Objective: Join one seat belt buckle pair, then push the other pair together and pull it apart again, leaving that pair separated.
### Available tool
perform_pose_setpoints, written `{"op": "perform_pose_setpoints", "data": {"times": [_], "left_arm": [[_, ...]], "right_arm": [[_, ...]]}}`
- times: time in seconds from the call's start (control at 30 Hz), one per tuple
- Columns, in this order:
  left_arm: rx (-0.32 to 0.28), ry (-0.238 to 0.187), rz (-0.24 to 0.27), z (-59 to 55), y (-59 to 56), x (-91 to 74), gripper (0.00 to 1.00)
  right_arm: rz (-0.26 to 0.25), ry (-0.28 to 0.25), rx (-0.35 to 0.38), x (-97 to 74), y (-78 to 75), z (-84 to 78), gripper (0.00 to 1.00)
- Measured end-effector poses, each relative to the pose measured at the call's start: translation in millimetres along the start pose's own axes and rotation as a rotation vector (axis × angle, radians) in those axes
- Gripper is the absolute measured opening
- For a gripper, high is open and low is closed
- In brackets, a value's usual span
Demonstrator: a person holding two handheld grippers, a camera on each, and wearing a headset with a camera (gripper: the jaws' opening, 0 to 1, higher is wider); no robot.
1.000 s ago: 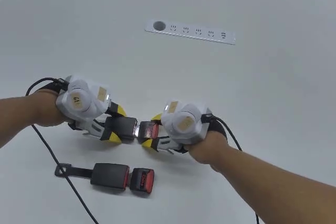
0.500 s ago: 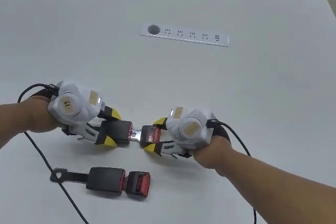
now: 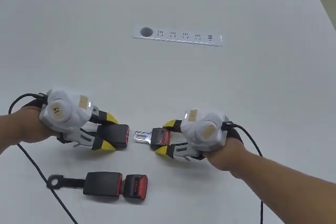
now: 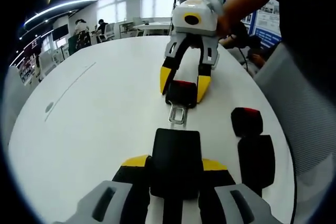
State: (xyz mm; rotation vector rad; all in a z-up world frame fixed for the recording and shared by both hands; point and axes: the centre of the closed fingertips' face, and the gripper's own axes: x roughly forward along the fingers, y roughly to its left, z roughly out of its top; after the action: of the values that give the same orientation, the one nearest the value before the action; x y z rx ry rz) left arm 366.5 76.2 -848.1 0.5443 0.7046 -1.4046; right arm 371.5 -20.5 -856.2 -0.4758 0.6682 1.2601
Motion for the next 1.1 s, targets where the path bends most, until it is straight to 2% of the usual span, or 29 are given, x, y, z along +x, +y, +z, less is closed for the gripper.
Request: {"op": "perform_pose_setpoints", "data": {"times": [0.27,0.37,0.63,0.87,1.1], "left_arm": [[-0.034,-0.036,0.009,0.4,0.1,0.2,0.36],[-0.039,-0.038,0.008,0.5,-0.1,0.1,0.36],[-0.053,-0.052,0.019,1.5,-0.4,-0.4,0.36],[-0.076,-0.065,0.021,1.5,0.1,-1.1,0.36],[-0.071,-0.054,0.019,1.1,-0.3,-1.4,0.36]], "right_arm": [[0.013,-0.020,-0.003,-19.8,-5.5,-17.3,0.36],[0.017,-0.014,0.001,-29.3,-5.2,-25.7,0.37],[-0.003,-0.023,0.017,-44.6,-10.5,-45.7,0.37],[-0.015,-0.030,0.023,-54.7,-15.5,-54.8,0.37],[-0.030,-0.034,0.021,-69.0,-21.2,-63.4,0.37]]}}
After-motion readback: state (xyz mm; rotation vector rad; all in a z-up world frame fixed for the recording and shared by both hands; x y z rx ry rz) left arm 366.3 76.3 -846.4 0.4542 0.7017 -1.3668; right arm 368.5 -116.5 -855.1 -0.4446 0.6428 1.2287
